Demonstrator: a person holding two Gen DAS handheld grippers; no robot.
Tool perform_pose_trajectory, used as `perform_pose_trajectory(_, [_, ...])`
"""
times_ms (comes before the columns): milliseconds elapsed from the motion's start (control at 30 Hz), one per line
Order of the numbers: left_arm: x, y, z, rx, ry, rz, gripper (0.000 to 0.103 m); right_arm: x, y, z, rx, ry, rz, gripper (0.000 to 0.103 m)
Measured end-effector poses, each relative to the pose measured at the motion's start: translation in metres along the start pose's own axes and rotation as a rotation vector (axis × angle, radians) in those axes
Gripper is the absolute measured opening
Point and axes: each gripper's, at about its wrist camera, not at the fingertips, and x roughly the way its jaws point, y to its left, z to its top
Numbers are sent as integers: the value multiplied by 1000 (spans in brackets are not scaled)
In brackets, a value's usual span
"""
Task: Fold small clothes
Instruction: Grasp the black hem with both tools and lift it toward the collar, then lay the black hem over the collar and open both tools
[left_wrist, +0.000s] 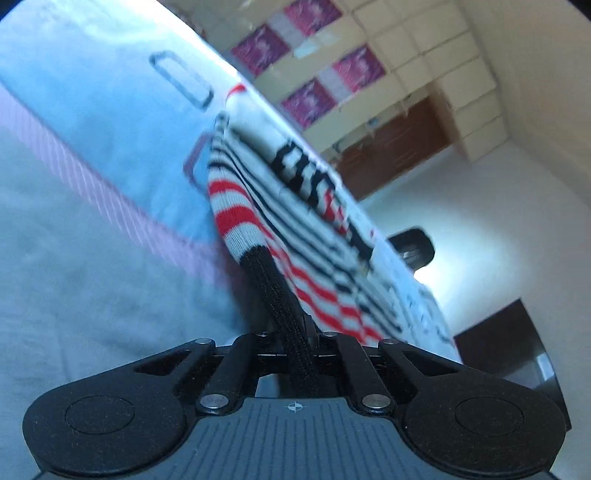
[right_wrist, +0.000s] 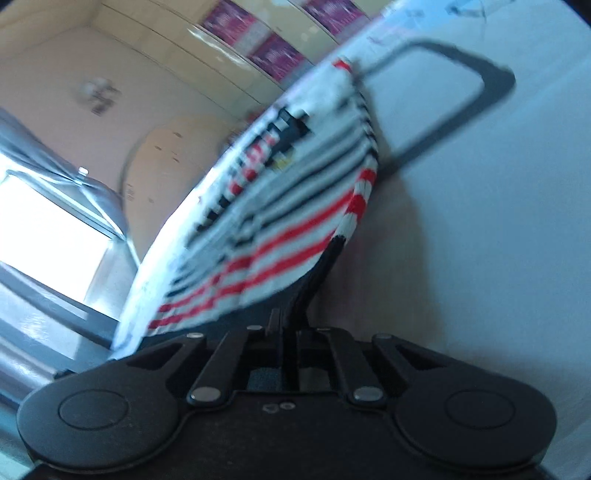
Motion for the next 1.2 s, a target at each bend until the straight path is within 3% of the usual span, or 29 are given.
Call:
perform_pose_trajectory(67, [-11,4,0,-14,-21,9,3,-14,-2,1,-9,-27,35,6])
perform_pose_trajectory(167, [6,13,-8,22,66,129,3,-6,-17,-4,-6,25,-31,6])
perform_pose_trajectory(233, [8,17,-8,-8,39,115,4,9,-28,-9,25,69,-83,6])
perform_pose_trajectory(367, [4,8,-3,-14,14,119,3,1,-21,-7,24,15,-71,6])
perform_pose_trajectory(467, [-8,-1,2,-19,-59,85,3,-10,-10,2,-25,-34,-63,6])
perform_pose_trajectory(633, [-7,-32,40,48,-130,43,4,-19,25,36,-171,-112,-62,6])
perform_pose_trajectory(767, [7,-54,82,106,-170,-2,3,-14,54,83,-280,-177,-70,6])
perform_pose_trajectory(933, [30,-74,123,122,-216,-47,3,-3,80,130,-344,-224,-76,6])
perform_pose_trajectory(1200, [81,-83,179,148,-184,-36,3,42,87,189,-383,-239,-109,6])
